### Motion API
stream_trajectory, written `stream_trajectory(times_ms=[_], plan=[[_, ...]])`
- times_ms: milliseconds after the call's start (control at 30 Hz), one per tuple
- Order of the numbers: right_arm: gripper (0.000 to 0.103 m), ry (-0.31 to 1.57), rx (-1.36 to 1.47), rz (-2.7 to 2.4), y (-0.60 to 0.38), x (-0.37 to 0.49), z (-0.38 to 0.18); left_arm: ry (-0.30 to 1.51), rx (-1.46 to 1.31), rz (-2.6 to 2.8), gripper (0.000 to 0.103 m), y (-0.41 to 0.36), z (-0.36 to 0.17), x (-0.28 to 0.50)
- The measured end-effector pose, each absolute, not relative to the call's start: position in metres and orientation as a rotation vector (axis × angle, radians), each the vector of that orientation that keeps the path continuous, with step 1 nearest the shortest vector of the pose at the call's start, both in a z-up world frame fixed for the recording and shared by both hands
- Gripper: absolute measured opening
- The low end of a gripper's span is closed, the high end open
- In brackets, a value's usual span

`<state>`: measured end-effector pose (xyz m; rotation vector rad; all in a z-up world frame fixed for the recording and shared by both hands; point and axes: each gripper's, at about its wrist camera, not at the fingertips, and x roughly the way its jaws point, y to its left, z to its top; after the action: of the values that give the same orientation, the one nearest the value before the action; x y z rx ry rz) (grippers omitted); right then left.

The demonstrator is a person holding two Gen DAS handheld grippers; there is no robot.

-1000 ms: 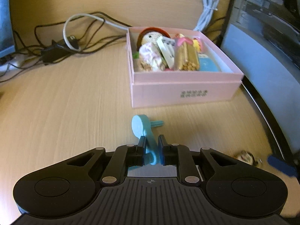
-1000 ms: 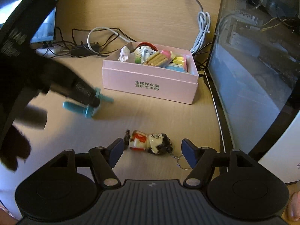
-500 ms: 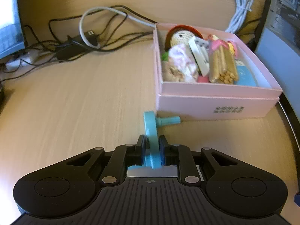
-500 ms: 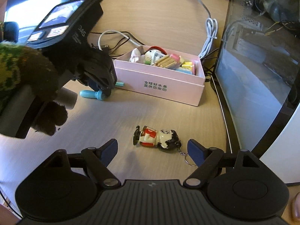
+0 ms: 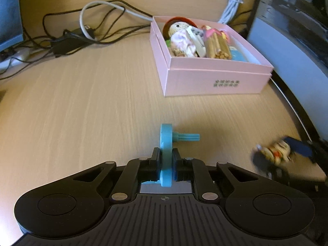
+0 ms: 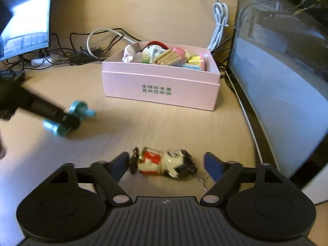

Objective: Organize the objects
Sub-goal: 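Lift both toys over the pink box and open both tools to drop them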

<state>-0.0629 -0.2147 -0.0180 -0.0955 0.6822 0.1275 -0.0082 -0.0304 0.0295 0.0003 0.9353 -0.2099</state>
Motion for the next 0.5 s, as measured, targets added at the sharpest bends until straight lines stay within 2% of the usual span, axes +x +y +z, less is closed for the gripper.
stream_trajectory(times_ms=[233,500], plan=[[0.063,0.644,-0.094,0.147,-0.204,-0.075,0.024,0.914,-0.123,-0.346,0.013,-0.003,0.065,-0.027],[0.063,0.503,-0.123,0.107,-0.196,-0.102,0.089,0.69,-0.131,-0.507,0.013,-0.018,0.149,0.027]])
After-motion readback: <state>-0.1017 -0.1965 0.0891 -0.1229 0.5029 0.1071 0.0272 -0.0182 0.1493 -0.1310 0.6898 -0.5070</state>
